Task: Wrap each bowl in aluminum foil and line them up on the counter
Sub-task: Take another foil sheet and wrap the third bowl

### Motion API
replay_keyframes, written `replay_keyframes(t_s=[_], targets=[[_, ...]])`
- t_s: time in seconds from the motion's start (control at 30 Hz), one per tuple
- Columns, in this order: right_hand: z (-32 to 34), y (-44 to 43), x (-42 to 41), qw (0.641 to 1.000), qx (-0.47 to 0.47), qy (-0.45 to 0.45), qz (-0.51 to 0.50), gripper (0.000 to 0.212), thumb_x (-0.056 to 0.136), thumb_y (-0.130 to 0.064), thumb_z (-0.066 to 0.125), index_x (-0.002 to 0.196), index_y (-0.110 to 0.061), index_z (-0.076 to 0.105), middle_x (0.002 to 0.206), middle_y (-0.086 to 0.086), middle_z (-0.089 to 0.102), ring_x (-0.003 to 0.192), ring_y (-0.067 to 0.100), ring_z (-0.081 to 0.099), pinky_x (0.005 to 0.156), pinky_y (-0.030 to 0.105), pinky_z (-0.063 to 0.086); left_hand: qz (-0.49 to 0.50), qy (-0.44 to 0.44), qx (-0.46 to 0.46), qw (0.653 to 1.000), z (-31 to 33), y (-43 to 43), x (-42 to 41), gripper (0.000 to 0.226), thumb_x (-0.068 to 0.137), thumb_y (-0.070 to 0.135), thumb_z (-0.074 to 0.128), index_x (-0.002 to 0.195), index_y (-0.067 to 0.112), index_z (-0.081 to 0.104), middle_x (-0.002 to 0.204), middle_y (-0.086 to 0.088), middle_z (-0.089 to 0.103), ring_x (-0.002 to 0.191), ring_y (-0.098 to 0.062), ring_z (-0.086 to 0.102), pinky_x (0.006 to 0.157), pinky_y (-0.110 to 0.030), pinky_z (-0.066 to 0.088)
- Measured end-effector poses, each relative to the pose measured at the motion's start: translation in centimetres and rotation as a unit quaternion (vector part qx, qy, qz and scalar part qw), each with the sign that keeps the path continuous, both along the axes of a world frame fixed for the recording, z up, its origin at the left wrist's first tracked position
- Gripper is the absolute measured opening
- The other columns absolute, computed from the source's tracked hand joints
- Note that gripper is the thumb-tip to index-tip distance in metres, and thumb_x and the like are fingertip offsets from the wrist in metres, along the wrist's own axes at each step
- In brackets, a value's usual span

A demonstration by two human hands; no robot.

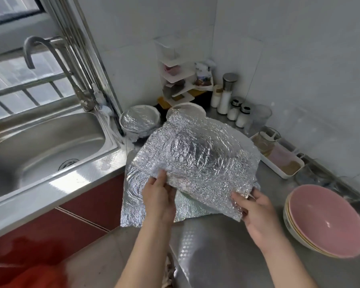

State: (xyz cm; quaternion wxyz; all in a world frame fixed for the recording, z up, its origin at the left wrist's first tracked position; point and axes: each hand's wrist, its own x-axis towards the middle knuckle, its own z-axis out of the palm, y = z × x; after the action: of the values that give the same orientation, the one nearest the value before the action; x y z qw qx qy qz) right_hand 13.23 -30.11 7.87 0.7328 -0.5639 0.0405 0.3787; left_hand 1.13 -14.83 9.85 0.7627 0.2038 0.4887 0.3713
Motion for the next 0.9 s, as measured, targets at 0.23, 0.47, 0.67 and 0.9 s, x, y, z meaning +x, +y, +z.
replay_keyframes(t_s=[0.23, 0.47, 0.67, 0.9], targets=[[-3.0, -1.3, 3.1, 0.992, -0.12, -0.028, 0.037, 0.041, 0.082, 0.006, 0.065, 0.122, -0.002, 0.058, 0.097, 0.006, 0.072, 0.085, 0.02, 0.068, 0.082, 0.037, 0.054, -0.039, 0.073, -0.022, 0.996, -3.5, 2.5, -0.6, 0.014, 0.093, 0.0, 0.06, 0.091, 0.011, 0.051, 0.081, -0.004, 0.056, 0.06, -0.008, 0.051, 0.062, -0.026, 0.057], [-4.2, 0.3, 1.3, 0.677, -0.374, -0.617, 0.144, 0.074, 0.081, -0.048, 0.065, 0.143, -0.015, 0.04, 0.147, 0.016, 0.04, 0.136, 0.035, 0.038, 0.104, 0.052, 0.038, -0.015, 0.078, -0.02, 0.997, -5.7, 1.9, -0.8, 0.026, 0.095, -0.002, 0.055, 0.077, 0.014, 0.045, 0.065, -0.001, 0.041, 0.043, -0.004, 0.036, 0.051, -0.02, 0.053], [-6.8, 4.5, -2.6, 0.539, -0.33, -0.733, 0.25, 0.059, 0.08, -0.027, 0.076, 0.133, -0.018, 0.055, 0.138, 0.003, 0.054, 0.13, 0.022, 0.049, 0.11, 0.036, 0.032, -0.035, 0.052, -0.007, 0.998, -5.3, 1.9, 0.3, 0.027, 0.095, 0.001, 0.057, 0.076, 0.016, 0.045, 0.065, -0.001, 0.042, 0.047, -0.005, 0.039, 0.057, -0.019, 0.053], [-6.4, 4.6, -1.1, 0.575, -0.306, -0.732, 0.2, 0.044, 0.095, -0.021, 0.033, 0.126, -0.005, 0.06, 0.127, 0.008, 0.063, 0.12, 0.024, 0.059, 0.097, 0.042, 0.05, -0.124, -0.022, 0.012, 0.992, -5.4, 2.1, -2.2, 0.038, 0.092, -0.004, 0.049, 0.126, 0.013, 0.05, 0.113, -0.008, 0.06, 0.104, -0.02, 0.06, 0.083, -0.038, 0.054]])
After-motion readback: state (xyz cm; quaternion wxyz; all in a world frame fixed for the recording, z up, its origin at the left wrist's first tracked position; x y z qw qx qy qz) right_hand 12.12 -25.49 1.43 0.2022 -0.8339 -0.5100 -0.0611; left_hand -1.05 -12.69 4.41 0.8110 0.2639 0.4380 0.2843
